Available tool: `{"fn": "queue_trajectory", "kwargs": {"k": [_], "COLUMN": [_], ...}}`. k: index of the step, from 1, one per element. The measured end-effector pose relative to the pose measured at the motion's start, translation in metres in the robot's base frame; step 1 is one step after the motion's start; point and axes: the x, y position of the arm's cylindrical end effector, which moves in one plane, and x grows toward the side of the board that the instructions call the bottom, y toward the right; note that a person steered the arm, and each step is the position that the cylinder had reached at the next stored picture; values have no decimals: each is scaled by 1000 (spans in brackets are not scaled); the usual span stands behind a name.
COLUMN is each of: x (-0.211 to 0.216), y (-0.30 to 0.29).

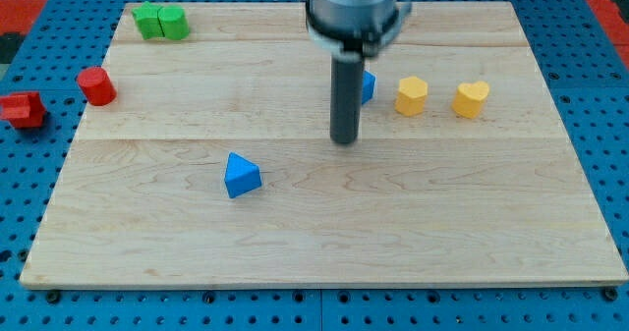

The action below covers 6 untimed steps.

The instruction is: Adjust the blue blocks in a row

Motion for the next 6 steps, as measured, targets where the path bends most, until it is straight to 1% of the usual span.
{"fn": "queue_trajectory", "kwargs": {"k": [1, 2, 3, 4, 5, 6], "x": [87, 70, 25, -9, -53, -5], "y": [-85, -161, -124, -92, -108, -116]}}
